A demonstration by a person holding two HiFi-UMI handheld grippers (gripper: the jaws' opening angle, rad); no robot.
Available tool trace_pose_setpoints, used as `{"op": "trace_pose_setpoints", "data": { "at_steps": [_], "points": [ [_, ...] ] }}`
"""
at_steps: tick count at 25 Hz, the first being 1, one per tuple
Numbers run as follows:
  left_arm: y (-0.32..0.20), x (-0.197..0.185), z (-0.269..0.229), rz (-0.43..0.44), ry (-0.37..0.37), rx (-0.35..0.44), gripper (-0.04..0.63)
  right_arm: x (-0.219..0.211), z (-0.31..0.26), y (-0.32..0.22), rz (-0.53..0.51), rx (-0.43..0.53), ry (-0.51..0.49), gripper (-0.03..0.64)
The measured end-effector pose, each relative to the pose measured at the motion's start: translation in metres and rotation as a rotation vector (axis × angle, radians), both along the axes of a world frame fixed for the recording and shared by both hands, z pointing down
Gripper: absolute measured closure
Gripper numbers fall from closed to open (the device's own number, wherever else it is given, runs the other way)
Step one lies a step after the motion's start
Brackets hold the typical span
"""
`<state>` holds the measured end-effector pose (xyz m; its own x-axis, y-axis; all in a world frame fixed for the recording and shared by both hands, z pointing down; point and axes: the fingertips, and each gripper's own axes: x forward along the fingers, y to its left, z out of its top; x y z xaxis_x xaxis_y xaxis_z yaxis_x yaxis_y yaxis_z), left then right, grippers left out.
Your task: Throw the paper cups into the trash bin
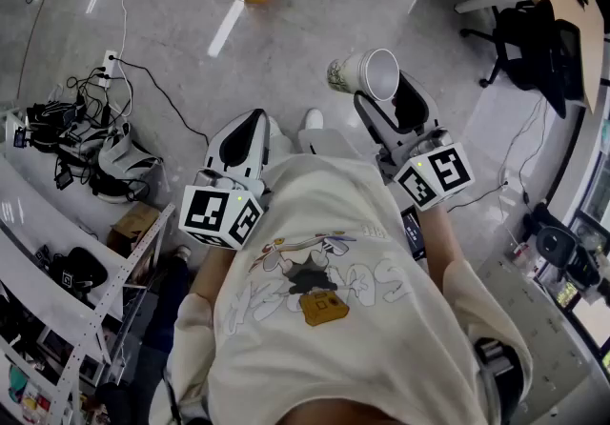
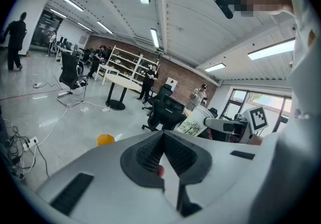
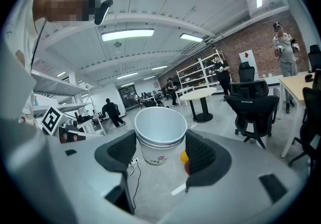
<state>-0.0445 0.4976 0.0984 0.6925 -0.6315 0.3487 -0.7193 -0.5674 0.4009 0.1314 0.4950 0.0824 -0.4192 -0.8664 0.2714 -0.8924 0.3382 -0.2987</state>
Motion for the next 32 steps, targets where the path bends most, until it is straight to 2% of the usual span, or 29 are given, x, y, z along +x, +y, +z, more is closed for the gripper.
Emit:
{"op": "trace_pose_setpoints", "data": {
  "at_steps": [4, 12, 16, 22, 27, 32],
  "points": [
    [0.008, -0.003, -0.009, -0.027, 0.01, -0.009, 0.589, 0.002, -0.006, 0.01, -0.004, -0.011, -0.012, 0.302],
    [0.018, 0.011, -0.015, -0.037, -0.014, 0.017, 0.589, 0.012, -0.01, 0.018, -0.032, 0.01, -0.06, 0.301],
    [0.022, 0.017, -0.013, -0.066, -0.025, 0.006, 0.589, 0.019, -0.014, 0.021, -0.07, 0.021, -0.119, 0.299],
    [0.024, 0.034, 0.003, -0.103, -0.046, -0.028, 0.589, 0.036, -0.003, 0.003, -0.096, 0.024, -0.115, 0.301],
    [-0.02, 0.031, 0.007, -0.109, -0.044, -0.027, 0.589, 0.029, 0.002, -0.04, -0.13, 0.025, -0.079, 0.302],
    [-0.115, 0.006, 0.019, -0.122, -0.029, -0.021, 0.589, 0.003, 0.02, -0.125, -0.152, -0.001, -0.059, 0.302]
  ]
}}
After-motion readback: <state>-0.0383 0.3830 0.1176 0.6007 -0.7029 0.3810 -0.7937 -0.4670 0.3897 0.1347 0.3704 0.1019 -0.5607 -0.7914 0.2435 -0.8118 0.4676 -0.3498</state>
